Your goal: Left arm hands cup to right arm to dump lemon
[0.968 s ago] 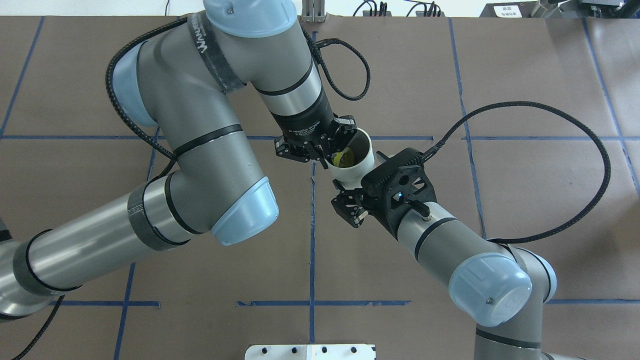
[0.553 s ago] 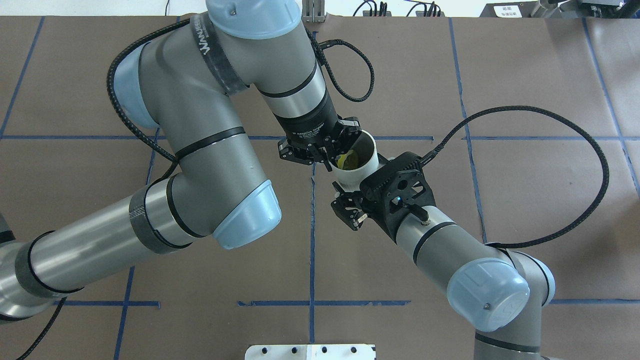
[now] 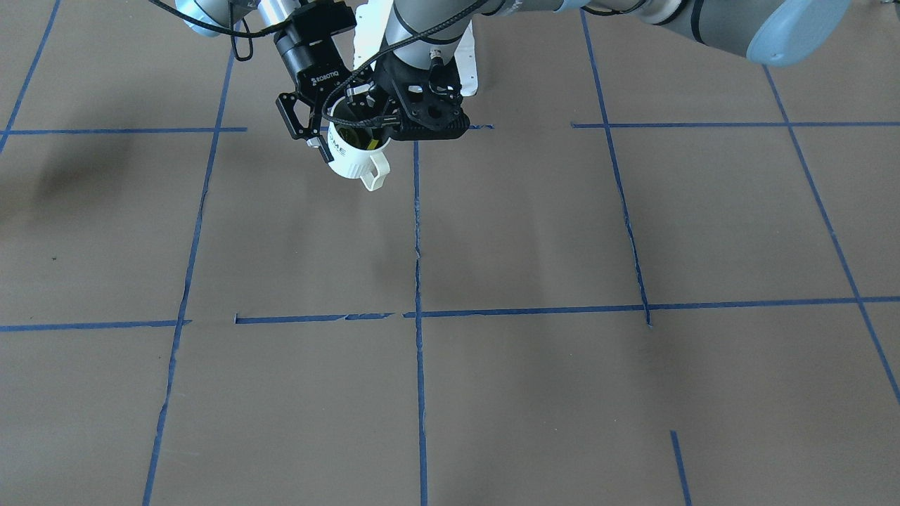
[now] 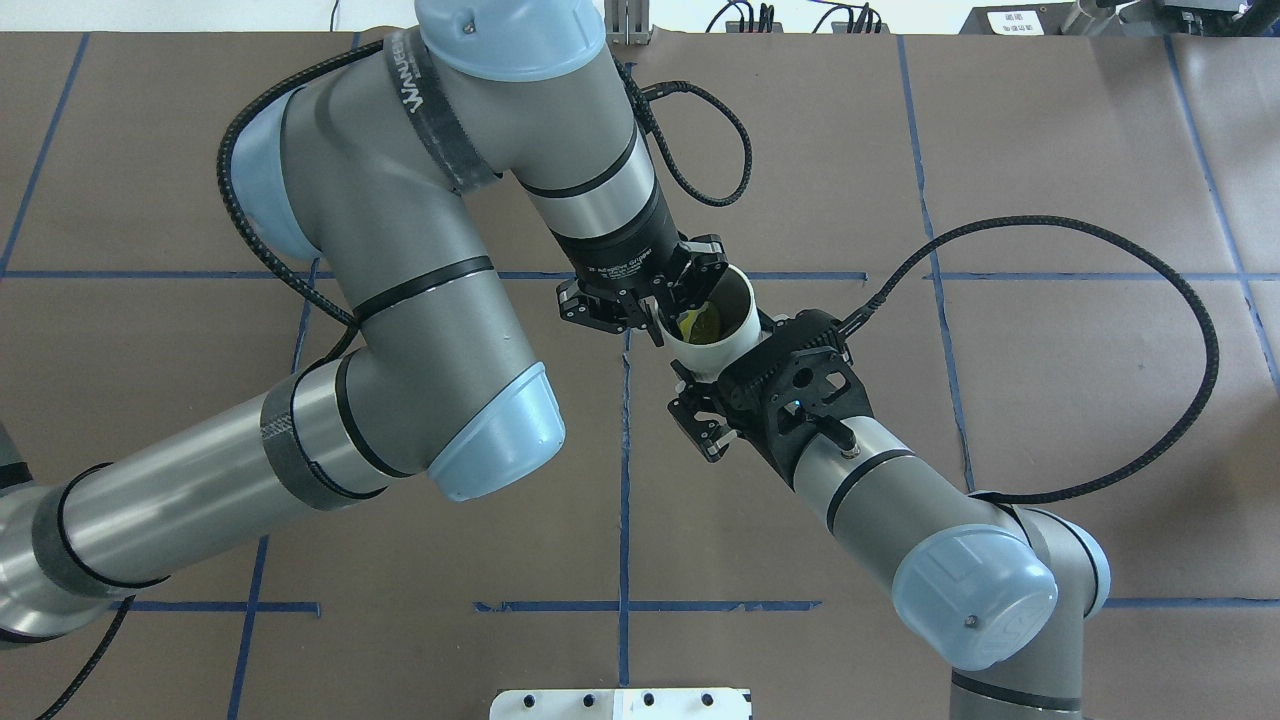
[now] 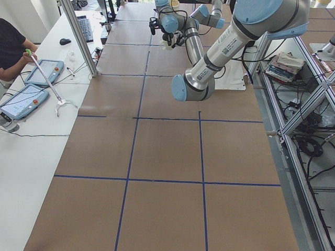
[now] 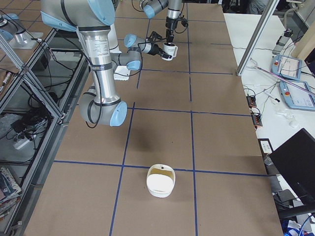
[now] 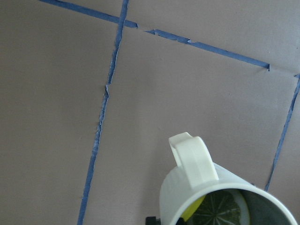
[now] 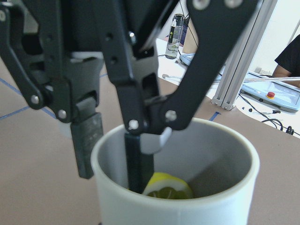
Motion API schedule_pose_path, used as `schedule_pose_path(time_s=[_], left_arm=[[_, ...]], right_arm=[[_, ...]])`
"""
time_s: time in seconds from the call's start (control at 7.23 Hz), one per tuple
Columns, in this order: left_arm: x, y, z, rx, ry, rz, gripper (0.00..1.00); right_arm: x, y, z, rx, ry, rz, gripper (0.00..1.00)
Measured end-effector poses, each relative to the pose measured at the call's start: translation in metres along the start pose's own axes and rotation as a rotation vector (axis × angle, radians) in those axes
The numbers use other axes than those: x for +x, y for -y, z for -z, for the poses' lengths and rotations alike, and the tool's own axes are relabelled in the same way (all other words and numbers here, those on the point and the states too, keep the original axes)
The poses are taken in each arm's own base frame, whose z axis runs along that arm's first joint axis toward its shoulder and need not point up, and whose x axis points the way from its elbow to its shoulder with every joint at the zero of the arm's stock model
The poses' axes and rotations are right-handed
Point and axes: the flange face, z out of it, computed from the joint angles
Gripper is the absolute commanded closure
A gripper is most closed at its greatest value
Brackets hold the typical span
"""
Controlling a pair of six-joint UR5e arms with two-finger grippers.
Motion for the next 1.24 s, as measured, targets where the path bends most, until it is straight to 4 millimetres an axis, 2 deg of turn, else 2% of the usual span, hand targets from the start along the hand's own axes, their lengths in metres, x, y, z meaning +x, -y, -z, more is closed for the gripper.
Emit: schedule_pose_path(time_s=[0.28, 0.41, 0.69, 0.97, 1.24], left_arm=[[0.0, -0.006, 0.017, 0.015, -0.046, -0.02, 0.0], [-0.003, -0.004, 0.029, 0.029, -0.063, -0.021, 0.0], [-0.011, 0.001, 0.037, 0.043, -0.069, -0.015, 0.0], [-0.024, 0.007, 0.029, 0.052, -0.054, -0.004, 0.0], [-0.038, 0.013, 0.02, 0.068, -0.052, -0.004, 0.0]], right_arm=[[0.008, -0.004, 0.002, 0.003, -0.021, 0.006, 0.55], [0.025, -0.014, 0.01, 0.002, -0.058, 0.003, 0.55], [0.08, -0.039, 0.033, -0.017, -0.139, -0.075, 0.57], [0.145, -0.053, 0.05, -0.037, -0.221, -0.188, 0.56], [0.214, -0.061, 0.074, -0.063, -0.221, -0.318, 0.61]])
